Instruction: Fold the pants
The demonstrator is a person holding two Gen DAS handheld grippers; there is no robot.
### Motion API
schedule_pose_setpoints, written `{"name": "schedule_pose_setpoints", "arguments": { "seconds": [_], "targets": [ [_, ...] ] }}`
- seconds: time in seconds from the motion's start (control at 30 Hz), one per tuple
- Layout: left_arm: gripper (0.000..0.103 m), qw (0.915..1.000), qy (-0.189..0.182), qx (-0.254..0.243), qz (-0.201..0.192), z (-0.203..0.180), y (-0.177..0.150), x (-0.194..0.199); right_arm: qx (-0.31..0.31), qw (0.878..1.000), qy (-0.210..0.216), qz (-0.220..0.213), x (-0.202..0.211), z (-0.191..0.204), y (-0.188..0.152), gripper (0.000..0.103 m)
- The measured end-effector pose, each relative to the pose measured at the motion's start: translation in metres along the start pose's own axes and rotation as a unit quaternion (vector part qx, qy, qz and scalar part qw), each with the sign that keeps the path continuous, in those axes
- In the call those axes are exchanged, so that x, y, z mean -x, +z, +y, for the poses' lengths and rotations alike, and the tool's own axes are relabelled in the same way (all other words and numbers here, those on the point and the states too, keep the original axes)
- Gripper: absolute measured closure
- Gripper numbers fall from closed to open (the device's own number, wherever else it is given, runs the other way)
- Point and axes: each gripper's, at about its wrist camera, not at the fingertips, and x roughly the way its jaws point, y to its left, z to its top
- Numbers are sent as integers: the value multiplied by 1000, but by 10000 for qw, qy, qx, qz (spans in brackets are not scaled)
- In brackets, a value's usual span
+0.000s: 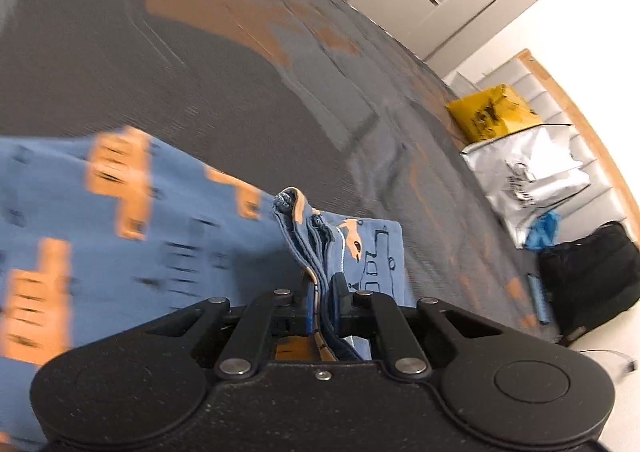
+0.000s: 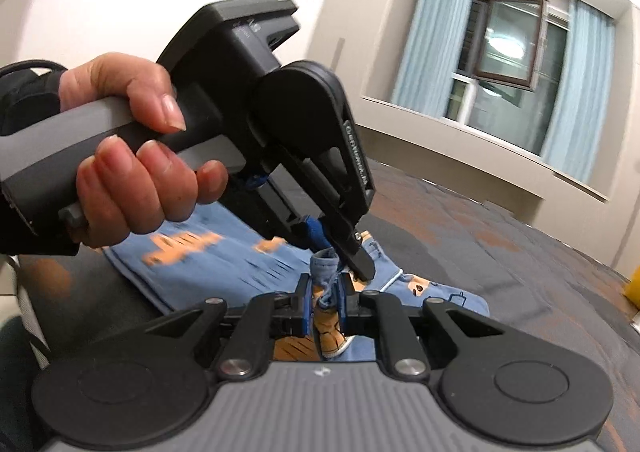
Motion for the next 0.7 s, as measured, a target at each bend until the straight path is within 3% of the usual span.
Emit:
{"name": "schedule_pose_setpoints", "arguments": {
  "seconds": [0.13,0.33,0.7],
  "targets": [
    [95,9995,209,221,-46,32,-4,9,127,9995,250,134,-17,21,5,88],
    [94,9979,13,646,-8,74,-16,0,206,9972,451,561,-37,38,-8,88],
    [95,9985,-68,540,-64,71,-18,0,148,9970,463,598,-42,42,-5,87]
  ]
}}
